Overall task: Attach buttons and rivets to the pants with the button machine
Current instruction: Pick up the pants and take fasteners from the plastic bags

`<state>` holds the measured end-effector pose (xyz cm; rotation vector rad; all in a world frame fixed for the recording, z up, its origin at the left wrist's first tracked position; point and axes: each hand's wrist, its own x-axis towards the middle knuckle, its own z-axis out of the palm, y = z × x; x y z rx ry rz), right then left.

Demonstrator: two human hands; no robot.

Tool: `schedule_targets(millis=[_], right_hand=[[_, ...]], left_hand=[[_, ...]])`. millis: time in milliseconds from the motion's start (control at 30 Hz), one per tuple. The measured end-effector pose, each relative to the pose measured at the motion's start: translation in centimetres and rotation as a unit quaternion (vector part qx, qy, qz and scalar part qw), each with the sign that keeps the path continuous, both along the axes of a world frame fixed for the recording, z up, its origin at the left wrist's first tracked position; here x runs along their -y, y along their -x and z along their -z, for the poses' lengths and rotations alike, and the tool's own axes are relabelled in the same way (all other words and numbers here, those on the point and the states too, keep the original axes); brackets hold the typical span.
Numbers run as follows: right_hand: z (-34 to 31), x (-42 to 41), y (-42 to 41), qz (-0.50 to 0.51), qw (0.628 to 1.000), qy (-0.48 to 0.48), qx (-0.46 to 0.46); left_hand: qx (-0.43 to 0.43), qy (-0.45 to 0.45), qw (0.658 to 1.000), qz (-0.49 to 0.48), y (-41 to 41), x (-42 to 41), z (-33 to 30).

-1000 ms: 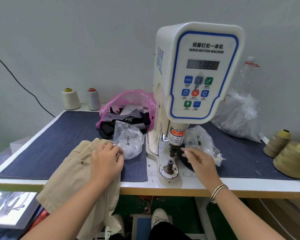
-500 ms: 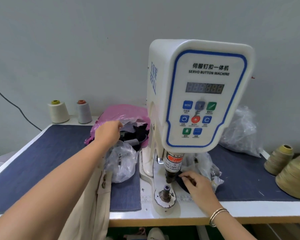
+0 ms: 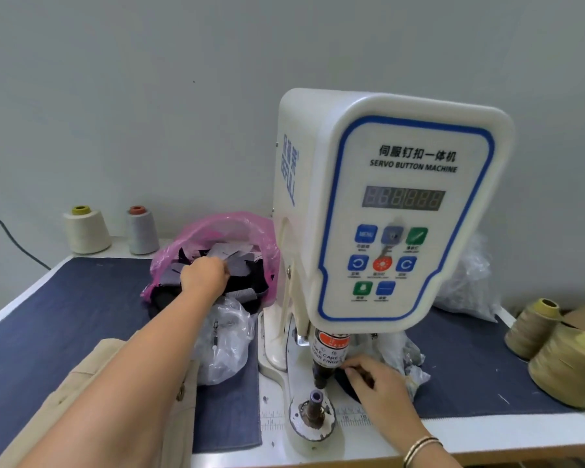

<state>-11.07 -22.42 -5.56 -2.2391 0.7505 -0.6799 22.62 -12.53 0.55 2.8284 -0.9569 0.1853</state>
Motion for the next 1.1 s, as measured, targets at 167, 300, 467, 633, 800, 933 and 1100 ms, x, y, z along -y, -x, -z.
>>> schedule_targets(millis=[167,300,467,633,800,933,1100], right_hand=[[0.1,-0.1,0.0,0.003,1.0,-0.008,-0.001],[0.2,0.0,0.0,0.001,1.0,-0.01,-0.002],[0.2,0.2,-0.1,0.0,1.0,-0.005,-0.007],[0.0,0.0,-0.1,0.004,1.0,0.002,-0.013],[0.0,-0.1,-0.1,0.003,1.0,0.001,-0.011],[0.1,0.1,-0.1,0.002,1.0,0.007,-0.014],[-0.3,-0.1,0.0,0.011,1.0,0.011,-0.024]], left_hand=[[0.012,-0.01,0.999,0.039,0.3,0.2,0.4],[-0.052,0.001,0.998,0.035,-0.2,0.6,0.8],[-0.043,0.04,0.998,-0.017,-0.5,0.8,0.7],[-0.006,-0.009,0.999,0.035,-0.4,0.0,0.8],[0.04,-0.029,0.998,0.033,0.5,0.5,1.0],[-0.011,0.192,0.981,-0.03,0.1,-0.2,-0.1],[-0.07,0.36,0.93,0.002,-1.3,-3.6,-4.5]])
